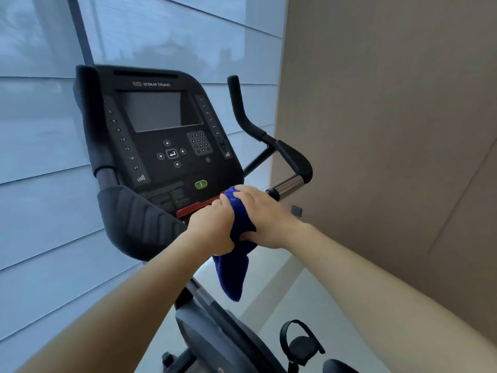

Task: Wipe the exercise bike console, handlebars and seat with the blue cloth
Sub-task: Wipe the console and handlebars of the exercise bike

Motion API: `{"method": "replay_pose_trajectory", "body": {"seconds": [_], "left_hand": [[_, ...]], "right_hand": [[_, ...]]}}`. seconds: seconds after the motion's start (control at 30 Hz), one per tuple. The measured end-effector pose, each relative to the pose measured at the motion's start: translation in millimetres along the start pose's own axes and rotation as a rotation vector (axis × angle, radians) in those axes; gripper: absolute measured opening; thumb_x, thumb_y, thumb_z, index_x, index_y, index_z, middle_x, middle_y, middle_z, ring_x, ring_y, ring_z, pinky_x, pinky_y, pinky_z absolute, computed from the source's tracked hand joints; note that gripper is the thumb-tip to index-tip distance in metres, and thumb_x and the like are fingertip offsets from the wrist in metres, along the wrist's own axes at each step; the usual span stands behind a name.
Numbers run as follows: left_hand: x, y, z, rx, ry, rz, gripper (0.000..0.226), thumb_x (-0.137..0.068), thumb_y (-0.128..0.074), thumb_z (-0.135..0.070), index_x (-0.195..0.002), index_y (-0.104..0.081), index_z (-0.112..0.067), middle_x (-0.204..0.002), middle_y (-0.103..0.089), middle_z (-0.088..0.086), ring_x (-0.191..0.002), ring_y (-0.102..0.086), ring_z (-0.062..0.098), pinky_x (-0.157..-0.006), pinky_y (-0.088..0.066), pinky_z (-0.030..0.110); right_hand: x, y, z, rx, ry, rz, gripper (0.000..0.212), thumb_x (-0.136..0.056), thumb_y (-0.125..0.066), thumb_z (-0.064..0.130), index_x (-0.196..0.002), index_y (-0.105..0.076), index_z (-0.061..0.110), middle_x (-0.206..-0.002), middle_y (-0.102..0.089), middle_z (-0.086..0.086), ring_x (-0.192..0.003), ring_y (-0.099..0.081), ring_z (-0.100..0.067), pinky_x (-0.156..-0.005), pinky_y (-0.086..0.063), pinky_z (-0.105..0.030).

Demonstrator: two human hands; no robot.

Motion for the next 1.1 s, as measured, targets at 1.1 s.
{"method": "replay_pose_trajectory", "body": {"seconds": [1.1], "left_hand": [[-136.2,-10.4,-119.7,-0.138,0.123,-0.284,0.09,-0.082,-0.064,-0.038,-0.141,-0.009,0.003,-0.131,-0.043,0.012,-0.113,-0.048,0.026,-0.09,-0.042,0.032]], "right_hand": [[2.9,17.9,-189.5,0.214,0.043,-0.023,0.096,-0.076,-0.071,0.013,-0.147,-0.008,0.012,-0.153,-0.016,-0.003,-0.133,-0.03,-0.024,-0.105,-0.031,-0.032]]}}
Point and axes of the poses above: each hand's wrist, its own x-axis away from the middle knuckle, its own y-axis out of the back of the hand, z = x × y, the point moved 7 cm from there along -x, towards the middle knuckle
